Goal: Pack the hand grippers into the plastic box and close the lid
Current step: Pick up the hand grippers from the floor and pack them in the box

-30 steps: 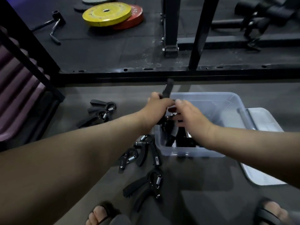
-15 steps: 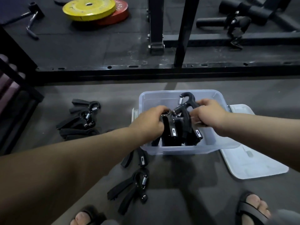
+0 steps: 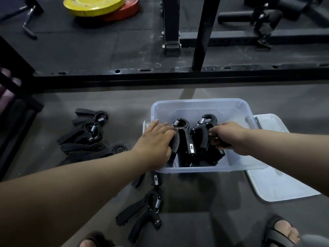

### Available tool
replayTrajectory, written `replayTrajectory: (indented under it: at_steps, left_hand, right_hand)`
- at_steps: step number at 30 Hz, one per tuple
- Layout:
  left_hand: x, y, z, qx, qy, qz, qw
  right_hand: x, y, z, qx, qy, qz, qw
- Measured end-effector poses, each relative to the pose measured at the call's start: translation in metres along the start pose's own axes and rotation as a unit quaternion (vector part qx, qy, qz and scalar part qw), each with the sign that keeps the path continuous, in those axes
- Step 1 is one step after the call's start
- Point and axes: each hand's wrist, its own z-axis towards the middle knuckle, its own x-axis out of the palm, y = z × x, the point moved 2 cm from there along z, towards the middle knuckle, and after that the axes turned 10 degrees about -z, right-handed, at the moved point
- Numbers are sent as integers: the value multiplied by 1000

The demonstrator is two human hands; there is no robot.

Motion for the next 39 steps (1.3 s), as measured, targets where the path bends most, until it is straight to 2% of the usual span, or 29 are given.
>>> replayTrajectory:
  at_steps: [7, 13, 31, 35, 39]
  left_hand:
    - [-2, -2, -2, 6, -35, -27, 999]
    - [0, 0, -2, 1, -37, -36, 999]
    - [1, -1, -2, 0, -29, -32, 999]
    - [0, -1, -2, -1, -31, -37, 999]
    - [0, -1, -1, 0, -27, -42, 999]
  right_hand:
    - [-3, -8, 14, -7, -69, -168, 983]
    - [-4, -1, 6, -60, -35, -292, 954]
    - [0, -6, 16, -87, -54, -369, 924]
    - [2, -7, 20, -70, -45, -392, 916]
    - [10, -6, 23, -41, -44, -371, 927]
